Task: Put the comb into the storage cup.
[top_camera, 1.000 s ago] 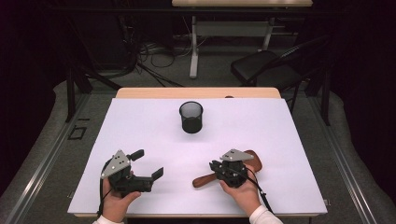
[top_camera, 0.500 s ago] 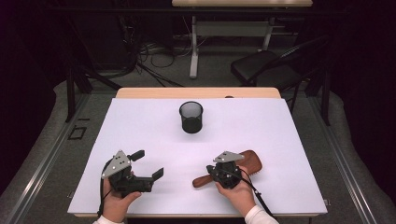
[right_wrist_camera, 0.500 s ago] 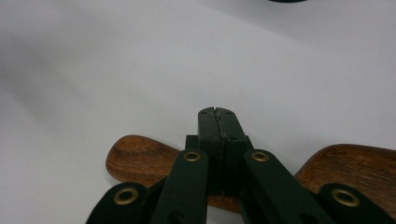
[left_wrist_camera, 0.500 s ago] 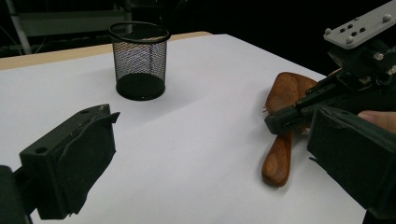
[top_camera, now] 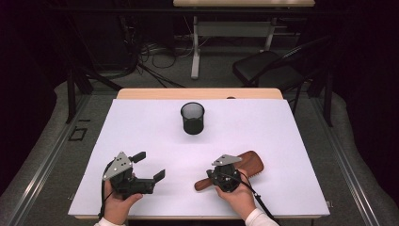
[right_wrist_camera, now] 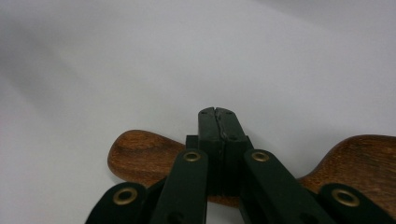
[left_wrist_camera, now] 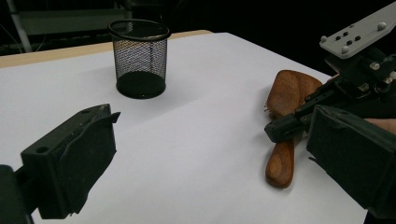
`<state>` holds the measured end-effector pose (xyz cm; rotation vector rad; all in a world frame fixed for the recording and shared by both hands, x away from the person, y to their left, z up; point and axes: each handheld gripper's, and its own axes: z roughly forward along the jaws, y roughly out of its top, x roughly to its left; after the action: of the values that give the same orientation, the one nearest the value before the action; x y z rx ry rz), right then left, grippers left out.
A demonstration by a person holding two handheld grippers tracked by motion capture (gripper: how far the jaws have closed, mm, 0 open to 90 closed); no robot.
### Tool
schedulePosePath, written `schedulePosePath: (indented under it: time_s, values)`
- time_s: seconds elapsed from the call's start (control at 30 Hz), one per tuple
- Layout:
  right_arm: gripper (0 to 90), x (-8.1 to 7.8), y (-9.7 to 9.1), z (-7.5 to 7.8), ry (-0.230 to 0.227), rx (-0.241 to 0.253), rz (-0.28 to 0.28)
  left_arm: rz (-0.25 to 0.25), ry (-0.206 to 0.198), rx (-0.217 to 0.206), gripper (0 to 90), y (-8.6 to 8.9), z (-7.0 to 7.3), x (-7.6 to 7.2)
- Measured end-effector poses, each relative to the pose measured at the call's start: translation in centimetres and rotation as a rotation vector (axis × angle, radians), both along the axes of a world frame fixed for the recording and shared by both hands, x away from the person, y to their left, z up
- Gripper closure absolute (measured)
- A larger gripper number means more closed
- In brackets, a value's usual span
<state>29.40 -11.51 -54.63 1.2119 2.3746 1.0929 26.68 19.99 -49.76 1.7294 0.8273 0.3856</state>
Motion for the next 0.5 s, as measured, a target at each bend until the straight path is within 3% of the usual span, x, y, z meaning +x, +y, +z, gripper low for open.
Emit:
schedulePosePath:
  time_s: [0.5]
  values:
    - [90.0,-0.84,-0.48,0.27,0.014,-0.023,0.011,-0.003,0.004,0.006,1.3,-0.09,-0.09,0.0]
